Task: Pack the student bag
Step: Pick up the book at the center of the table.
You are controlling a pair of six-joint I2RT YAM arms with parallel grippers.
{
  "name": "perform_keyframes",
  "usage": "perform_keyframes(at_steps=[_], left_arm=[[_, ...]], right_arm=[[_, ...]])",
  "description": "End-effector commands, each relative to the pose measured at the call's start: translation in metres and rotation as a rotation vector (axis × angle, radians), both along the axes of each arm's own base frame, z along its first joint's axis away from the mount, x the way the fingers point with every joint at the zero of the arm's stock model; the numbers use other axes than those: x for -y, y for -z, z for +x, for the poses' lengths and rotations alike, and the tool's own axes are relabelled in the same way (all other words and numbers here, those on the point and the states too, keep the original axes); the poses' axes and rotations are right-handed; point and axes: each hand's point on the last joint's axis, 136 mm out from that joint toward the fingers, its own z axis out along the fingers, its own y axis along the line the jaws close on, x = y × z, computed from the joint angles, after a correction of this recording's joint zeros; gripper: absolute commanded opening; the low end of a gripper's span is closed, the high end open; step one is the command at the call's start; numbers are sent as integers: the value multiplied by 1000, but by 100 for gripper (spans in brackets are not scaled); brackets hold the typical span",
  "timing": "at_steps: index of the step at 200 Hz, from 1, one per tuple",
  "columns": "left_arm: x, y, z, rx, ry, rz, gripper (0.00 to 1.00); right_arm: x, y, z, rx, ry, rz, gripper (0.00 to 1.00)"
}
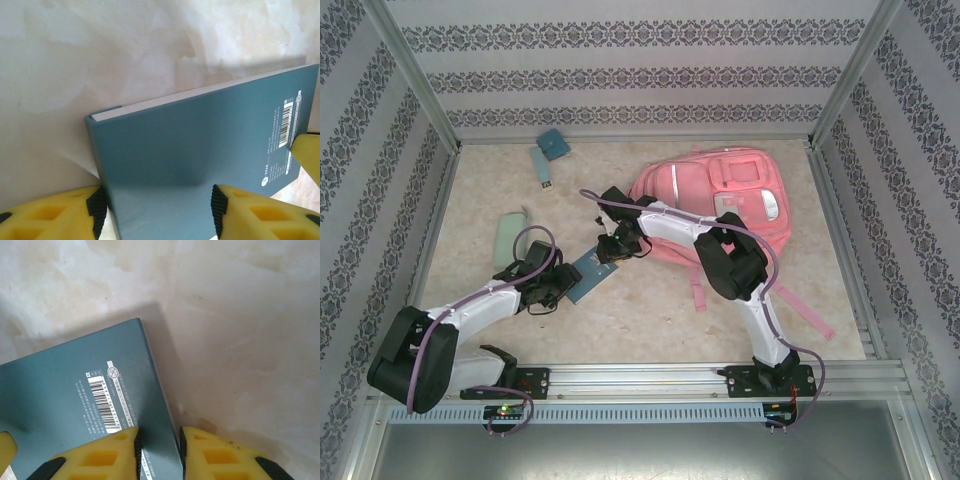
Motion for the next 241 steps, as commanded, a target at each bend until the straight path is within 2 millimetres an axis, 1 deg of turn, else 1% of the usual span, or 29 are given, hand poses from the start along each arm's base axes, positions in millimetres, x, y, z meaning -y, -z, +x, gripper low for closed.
perform_keyframes(at_steps=[1, 17, 28, 44, 62, 72, 103, 119, 135, 146, 160, 170, 187, 206, 221, 229, 235, 241], left_arm=[[51, -70, 53, 348, 107, -246, 56], [53, -91, 56, 418, 122, -267, 55], [54, -102, 56, 454, 125, -279, 54], [52, -112, 56, 486, 118, -287, 53], [48, -109, 54, 475, 111, -266, 53], [48, -104, 54, 462, 108, -263, 53], [54, -90, 55, 427, 110, -291, 52], [54, -85, 56, 408, 112, -280, 47], [50, -80, 55, 387, 104, -251, 41], [46, -78, 53, 370, 101, -221, 32], [41, -76, 50, 347, 101, -180, 17], [39, -77, 49, 347, 102, -164, 11], [36, -82, 48, 362, 96, -156, 7], [34, -87, 48, 376, 97, -144, 4], [33, -92, 48, 386, 102, -135, 1], [33, -94, 49, 391, 106, -132, 1], [33, -96, 49, 394, 107, -129, 1], [33, -97, 50, 399, 107, -129, 1]], right_arm=[[-6, 10, -16, -65, -9, 15, 26], [-6, 8, -14, -69, 0, 20, 25], [-5, 6, -12, -69, 6, 26, 25], [-5, 3, -10, -67, 13, 31, 25], [-5, 3, -9, -61, 17, 31, 26], [-5, 2, -8, -60, 19, 32, 26], [-5, 1, -8, -62, 21, 32, 26], [-4, 0, -7, -57, 24, 30, 25], [-2, -1, -6, -50, 26, 24, 26], [2, -4, -2, -35, 35, 18, 27], [7, -14, 5, 0, 46, 13, 28], [12, -23, 12, 31, 57, 7, 29], [23, -46, 27, 111, 80, -10, 30], [39, -78, 46, 229, 110, -50, 33], [60, -100, 62, 326, 150, -110, 35], [73, -109, 71, 373, 176, -153, 38], [83, -114, 77, 403, 196, -192, 41], [94, -117, 84, 429, 214, -230, 42]])
